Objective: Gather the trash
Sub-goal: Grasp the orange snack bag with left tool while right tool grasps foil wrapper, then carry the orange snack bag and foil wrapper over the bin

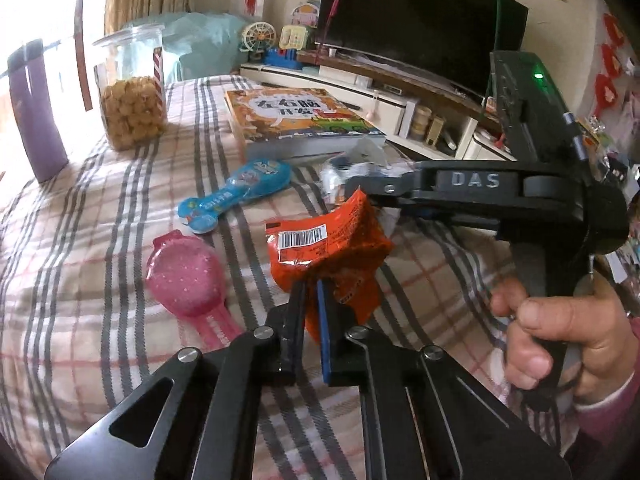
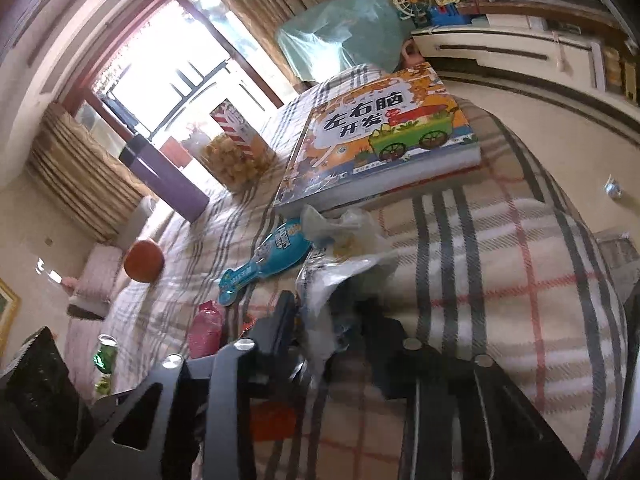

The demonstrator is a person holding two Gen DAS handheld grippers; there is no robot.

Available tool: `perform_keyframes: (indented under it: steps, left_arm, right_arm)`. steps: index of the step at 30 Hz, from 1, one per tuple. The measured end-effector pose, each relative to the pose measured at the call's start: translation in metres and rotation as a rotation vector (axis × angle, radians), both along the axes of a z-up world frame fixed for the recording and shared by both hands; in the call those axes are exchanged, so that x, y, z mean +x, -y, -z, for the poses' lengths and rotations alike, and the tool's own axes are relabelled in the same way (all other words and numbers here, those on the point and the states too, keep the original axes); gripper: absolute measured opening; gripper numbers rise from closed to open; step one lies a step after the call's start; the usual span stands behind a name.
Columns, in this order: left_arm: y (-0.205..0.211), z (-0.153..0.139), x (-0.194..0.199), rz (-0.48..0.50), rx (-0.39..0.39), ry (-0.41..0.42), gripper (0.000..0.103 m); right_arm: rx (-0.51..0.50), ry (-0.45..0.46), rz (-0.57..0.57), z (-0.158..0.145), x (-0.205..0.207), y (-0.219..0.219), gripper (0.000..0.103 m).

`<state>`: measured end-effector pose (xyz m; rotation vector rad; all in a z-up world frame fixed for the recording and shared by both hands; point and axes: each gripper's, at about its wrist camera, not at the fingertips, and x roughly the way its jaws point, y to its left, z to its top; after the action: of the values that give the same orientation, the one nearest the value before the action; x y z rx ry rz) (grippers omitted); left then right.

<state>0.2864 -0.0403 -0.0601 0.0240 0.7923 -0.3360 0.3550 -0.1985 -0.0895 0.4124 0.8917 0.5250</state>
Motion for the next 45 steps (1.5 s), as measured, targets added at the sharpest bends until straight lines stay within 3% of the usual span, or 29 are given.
perform_keyframes:
  steps: [6, 18, 33, 45]
  left_arm:
    - [-0.001, -0.009, -0.017, -0.009, -0.007, 0.025, 0.003]
    - [0.001, -0.025, -0.057, -0.028, -0.125, 0.029, 0.003]
    - [0.066, -0.033, -0.089, 0.105, -0.146, 0.026, 0.003]
    - [0.120, -0.045, -0.095, 0.202, -0.132, 0.045, 0.003]
  right_arm:
    - [0.014, 0.033, 0.022, -0.016, -0.020, 0.017, 0.026]
    - [0.006, 0.105, 0.064, -0.041, -0.093, 0.047, 0.026]
    - [-0.006, 0.115, 0.194, -0.037, -0.164, 0.107, 0.026]
    - [-0.004, 0.124, 0.296, -0.038, -0.186, 0.156, 0.026]
